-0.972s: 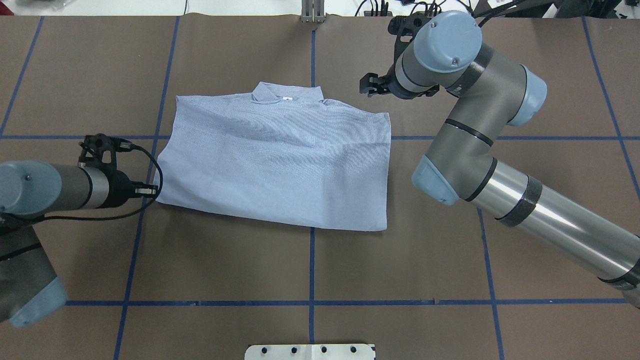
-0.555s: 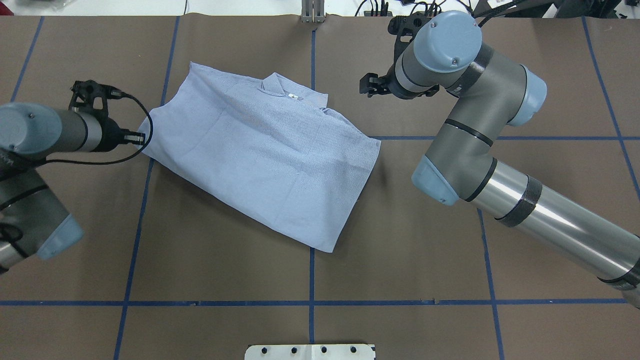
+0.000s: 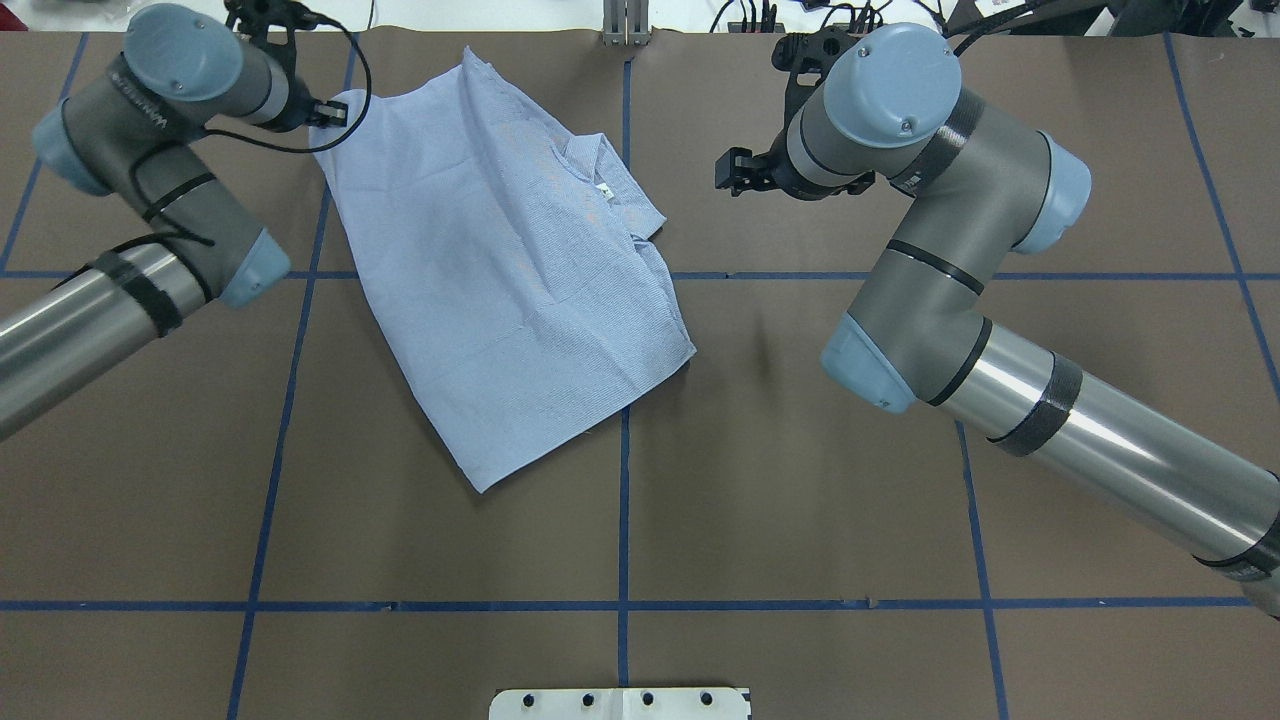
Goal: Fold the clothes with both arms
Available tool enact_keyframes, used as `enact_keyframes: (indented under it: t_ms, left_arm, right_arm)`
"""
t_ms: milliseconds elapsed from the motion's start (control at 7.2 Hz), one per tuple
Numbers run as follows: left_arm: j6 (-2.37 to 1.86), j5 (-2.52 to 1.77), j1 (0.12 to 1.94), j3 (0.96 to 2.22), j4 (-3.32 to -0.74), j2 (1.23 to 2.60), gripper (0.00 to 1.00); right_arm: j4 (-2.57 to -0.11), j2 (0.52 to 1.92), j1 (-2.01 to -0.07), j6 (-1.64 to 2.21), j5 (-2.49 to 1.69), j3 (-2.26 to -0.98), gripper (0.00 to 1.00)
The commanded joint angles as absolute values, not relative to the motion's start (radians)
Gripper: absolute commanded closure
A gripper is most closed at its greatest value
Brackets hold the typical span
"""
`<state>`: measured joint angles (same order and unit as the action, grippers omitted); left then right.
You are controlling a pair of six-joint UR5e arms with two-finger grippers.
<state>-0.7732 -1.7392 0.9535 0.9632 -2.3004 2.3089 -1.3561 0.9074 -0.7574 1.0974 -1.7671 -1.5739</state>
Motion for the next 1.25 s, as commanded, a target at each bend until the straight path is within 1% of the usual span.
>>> enact_keyframes:
  t_ms: [0, 139, 278, 416, 555, 833, 972, 1111]
  left_arm:
    - [-0.77, -1.746, 0.959, 0.767, -2.396, 2.465, 1.0]
    - [-0.749, -1.762, 0.972, 0.782, -2.437, 2.456, 0.26]
    - [-0.689, -1.826, 0.983, 0.881, -2.465, 2.388, 0.0]
    - [-0.686, -1.882, 0.995, 1.005, -2.461, 2.29, 0.0]
    - [-0.687, -1.903, 0.997, 1.056, -2.459, 2.252, 0.0]
    - [-0.696, -1.901, 0.996, 1.098, -2.46, 2.214, 0.0]
    - [-0.701, -1.901, 0.996, 1.115, -2.461, 2.198, 0.0]
    - [-0.707, -1.899, 0.993, 1.121, -2.462, 2.194, 0.0]
  right_arm:
    - [-1.356, 0.904, -0.747, 1.104, -1.767, -1.577, 0.0]
    - [-1.356, 0.893, -0.732, 1.139, -1.767, -1.578, 0.0]
    - [-1.358, 0.885, -0.721, 1.152, -1.763, -1.578, 0.0]
    - [-1.359, 0.862, -0.685, 1.237, -1.719, -1.577, 0.0]
    - [-1.364, 0.847, -0.62, 1.356, -1.625, -1.577, 0.0]
    - [-1.374, 0.857, -0.49, 1.661, -1.518, -1.575, 0.01]
    - [-1.384, 0.87, -0.459, 1.792, -1.513, -1.574, 0.01]
    - [-1.384, 0.874, -0.427, 1.846, -1.499, -1.569, 0.01]
